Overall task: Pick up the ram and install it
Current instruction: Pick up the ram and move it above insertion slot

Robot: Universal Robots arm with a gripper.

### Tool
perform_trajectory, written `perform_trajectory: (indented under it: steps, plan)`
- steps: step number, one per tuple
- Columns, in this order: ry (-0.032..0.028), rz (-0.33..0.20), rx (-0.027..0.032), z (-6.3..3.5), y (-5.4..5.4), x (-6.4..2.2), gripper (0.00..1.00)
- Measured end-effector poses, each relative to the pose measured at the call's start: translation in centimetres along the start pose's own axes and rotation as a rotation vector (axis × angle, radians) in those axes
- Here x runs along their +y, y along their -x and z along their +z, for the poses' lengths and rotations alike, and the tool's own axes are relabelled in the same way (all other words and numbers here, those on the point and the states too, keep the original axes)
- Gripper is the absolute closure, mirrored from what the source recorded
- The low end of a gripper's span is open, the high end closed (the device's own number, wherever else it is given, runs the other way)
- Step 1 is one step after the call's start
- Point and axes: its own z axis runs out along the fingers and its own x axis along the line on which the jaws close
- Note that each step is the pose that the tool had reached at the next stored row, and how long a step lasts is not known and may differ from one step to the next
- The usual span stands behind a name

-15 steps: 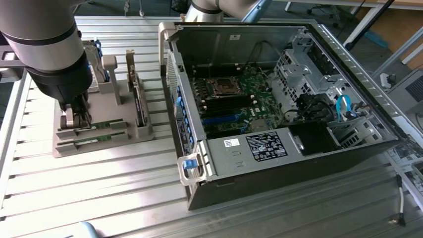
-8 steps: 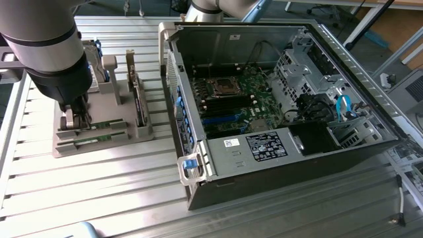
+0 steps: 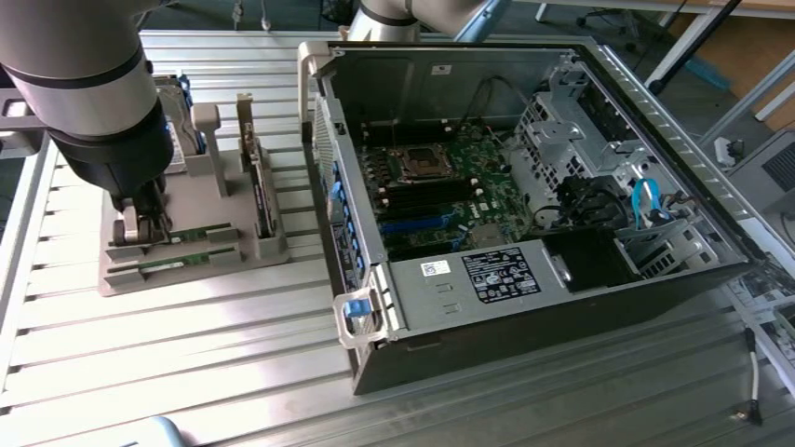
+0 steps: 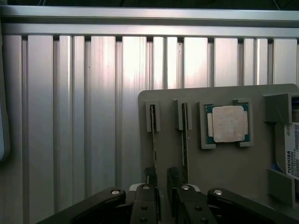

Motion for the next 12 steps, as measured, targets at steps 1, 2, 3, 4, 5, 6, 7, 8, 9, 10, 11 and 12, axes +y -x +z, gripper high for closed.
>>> perform_trajectory:
  steps: [1, 2, 3, 4, 5, 6, 7, 8, 9, 10, 11, 12]
  plan:
    - [-0.0004, 0.000, -0.0029, 0.00, 0.00, 0.00, 0.76]
    - [-0.0009, 0.000, -0.0066, 0.01, 0.00, -0.01, 0.76]
    - [-0.0013, 0.000, -0.0104, 0.01, 0.00, -0.01, 0.76]
    - [-0.0015, 0.000, -0.0140, 0.00, 0.01, 0.00, 0.76]
    - [-0.0016, 0.000, -0.0155, 0.01, 0.01, 0.00, 0.76]
    - [-0.0017, 0.000, -0.0155, 0.01, 0.01, 0.00, 0.76]
    - [-0.0016, 0.000, -0.0155, 0.01, 0.01, 0.00, 0.76]
    - [-0.0018, -0.001, -0.0156, 0.02, 0.00, -0.01, 0.76]
    - [-0.0018, -0.001, -0.0157, 0.05, -0.02, -0.01, 0.76]
    - [-0.0017, -0.001, -0.0156, 0.07, -0.06, -0.01, 0.76]
    - [-0.0016, -0.001, -0.0155, 0.09, -0.10, -0.01, 0.76]
    - [-0.0016, -0.001, -0.0155, 0.12, -0.15, -0.01, 0.76]
